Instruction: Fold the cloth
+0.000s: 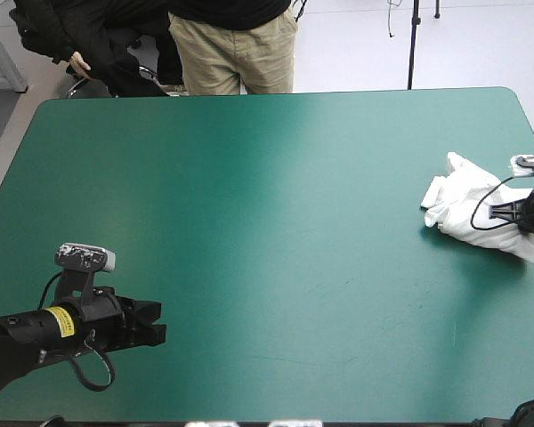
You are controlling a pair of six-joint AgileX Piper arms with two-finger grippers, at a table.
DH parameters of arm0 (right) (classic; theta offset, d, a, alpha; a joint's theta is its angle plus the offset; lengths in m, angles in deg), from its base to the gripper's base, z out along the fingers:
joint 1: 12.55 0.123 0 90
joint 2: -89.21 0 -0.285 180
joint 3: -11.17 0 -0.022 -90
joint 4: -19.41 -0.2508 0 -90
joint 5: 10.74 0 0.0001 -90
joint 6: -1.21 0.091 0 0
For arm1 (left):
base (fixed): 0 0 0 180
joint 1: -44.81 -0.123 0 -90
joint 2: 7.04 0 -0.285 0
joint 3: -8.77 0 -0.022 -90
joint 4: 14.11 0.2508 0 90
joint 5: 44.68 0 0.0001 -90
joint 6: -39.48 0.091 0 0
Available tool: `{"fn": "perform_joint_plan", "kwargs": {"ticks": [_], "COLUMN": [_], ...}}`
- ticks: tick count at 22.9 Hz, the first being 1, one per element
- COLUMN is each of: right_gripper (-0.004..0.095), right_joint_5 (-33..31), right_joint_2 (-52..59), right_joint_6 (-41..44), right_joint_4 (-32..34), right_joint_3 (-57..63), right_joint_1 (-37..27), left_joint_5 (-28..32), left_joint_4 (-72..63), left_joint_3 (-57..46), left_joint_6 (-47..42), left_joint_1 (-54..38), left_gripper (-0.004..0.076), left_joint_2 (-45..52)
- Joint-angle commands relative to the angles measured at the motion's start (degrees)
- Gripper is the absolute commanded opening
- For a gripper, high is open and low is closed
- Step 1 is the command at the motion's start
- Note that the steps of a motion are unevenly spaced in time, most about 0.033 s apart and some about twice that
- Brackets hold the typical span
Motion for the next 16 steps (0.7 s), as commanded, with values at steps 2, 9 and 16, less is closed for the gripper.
{"fn": "perform_joint_plan", "kwargs": {"ticks": [2, 9, 16], "right_gripper": [0.0636, 0.0326, 0.0045], "right_joint_5": [-0.21, -2.94, -8.15], "right_joint_2": [2.35, 9.22, 29.63], "right_joint_6": [1.19, 2.37, -4.88], "right_joint_4": [-0.18, -2.91, -20.93], "right_joint_3": [-1.85, -3.15, -3.05], "right_joint_1": [-0.42, -0.31, 4.01], "left_joint_5": [2.89, 2.89, 7.17], "left_joint_4": [-0.96, -0.96, 1.24], "left_joint_3": [1.36, 1.36, 1.36], "left_joint_6": [-0.04, 2.16, 3.46], "left_joint_1": [0.03, 0.03, 0.03], "left_gripper": [-0.0018, -0.0018, -0.0018], "left_joint_2": [-0.23, -0.23, -0.23]}}
